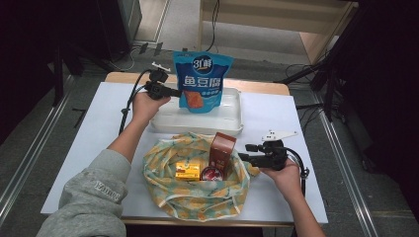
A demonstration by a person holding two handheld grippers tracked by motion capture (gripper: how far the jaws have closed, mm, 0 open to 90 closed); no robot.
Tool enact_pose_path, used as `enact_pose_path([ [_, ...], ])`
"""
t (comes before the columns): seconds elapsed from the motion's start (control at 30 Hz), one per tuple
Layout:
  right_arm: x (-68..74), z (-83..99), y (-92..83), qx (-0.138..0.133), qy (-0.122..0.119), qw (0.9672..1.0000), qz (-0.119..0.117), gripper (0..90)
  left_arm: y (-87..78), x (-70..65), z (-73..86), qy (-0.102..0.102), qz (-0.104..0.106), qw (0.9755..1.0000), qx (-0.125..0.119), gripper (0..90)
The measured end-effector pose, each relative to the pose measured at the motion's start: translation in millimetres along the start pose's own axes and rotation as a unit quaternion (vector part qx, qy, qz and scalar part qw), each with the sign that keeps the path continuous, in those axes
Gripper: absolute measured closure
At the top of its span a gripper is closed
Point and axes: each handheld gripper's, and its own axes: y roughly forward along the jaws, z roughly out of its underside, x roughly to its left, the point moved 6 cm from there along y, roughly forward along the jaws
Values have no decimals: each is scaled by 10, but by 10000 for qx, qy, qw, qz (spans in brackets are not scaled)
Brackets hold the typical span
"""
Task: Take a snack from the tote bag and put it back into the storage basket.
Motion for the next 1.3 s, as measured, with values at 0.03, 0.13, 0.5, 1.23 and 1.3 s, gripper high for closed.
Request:
enact_pose_path([
  [0.03, 0, 4, -1, -3, 7, 10000, 10, 478, -23, -5, -8, -11, 41, 10000, -27, 838],
  [0.13, -2, 6, 1, 0, 6, 10000, 19, 478, -36, -25, -4, 53, 57, 10000, -4, 814],
  [0.5, -15, 3, -26, -25, 63, 10000, 57, 478, -122, -56, 109, 136, 125, 9998, 123, 716],
  [1.23, 11, 15, -65, -28, 73, 10000, 58, 478, -476, -317, 374, 602, 392, 9974, 46, 602],
  [1.3, 19, 14, -64, -28, 48, 10000, 48, 478, -489, -343, 397, 642, 433, 9970, 23, 593],
])
